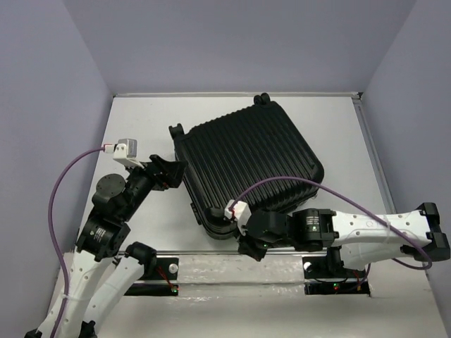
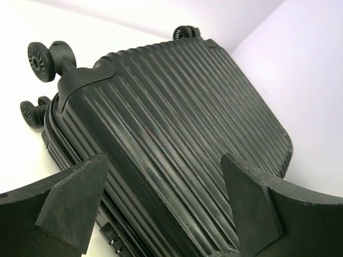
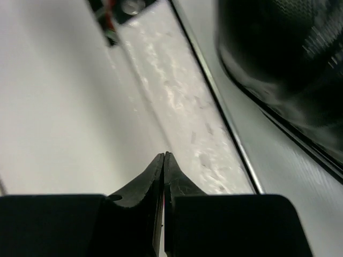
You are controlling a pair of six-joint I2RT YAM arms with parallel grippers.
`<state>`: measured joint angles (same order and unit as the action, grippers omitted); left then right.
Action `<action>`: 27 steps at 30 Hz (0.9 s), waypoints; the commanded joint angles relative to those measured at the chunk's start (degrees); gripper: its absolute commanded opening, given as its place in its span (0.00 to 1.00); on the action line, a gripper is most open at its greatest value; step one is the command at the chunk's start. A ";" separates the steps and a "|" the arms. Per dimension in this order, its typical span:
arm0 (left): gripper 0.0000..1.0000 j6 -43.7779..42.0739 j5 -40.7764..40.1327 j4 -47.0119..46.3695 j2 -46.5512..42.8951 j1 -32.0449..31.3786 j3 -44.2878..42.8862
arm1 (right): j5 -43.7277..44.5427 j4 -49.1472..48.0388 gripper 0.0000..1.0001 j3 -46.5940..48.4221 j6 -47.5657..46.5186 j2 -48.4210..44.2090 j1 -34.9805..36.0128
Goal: Pack the luggage
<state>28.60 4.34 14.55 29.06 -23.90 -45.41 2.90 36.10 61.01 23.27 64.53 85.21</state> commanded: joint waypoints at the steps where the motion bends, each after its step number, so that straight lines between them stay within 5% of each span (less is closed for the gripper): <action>1: 0.98 -1.79 2.78 1.27 -1.20 0.17 -2.41 | 17.03 3.54 0.07 -3.53 5.21 0.68 -0.39; 5: 0.98 -1.71 3.92 1.19 -2.07 0.17 -1.53 | 21.54 -0.23 0.07 -5.46 3.64 1.56 -4.86; 16: 0.98 4.36 9.81 -6.89 -4.27 0.17 8.75 | 9.95 -22.89 0.07 -3.11 -13.05 10.25 -27.09; 27: 0.99 3.92 5.86 -9.36 -2.69 0.17 12.89 | -2.18 -29.24 0.10 -3.88 -15.09 13.43 -32.99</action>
<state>32.45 10.48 9.67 25.58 -23.90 -32.60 5.61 13.65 57.95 9.65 79.55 53.74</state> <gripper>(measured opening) 0.986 0.076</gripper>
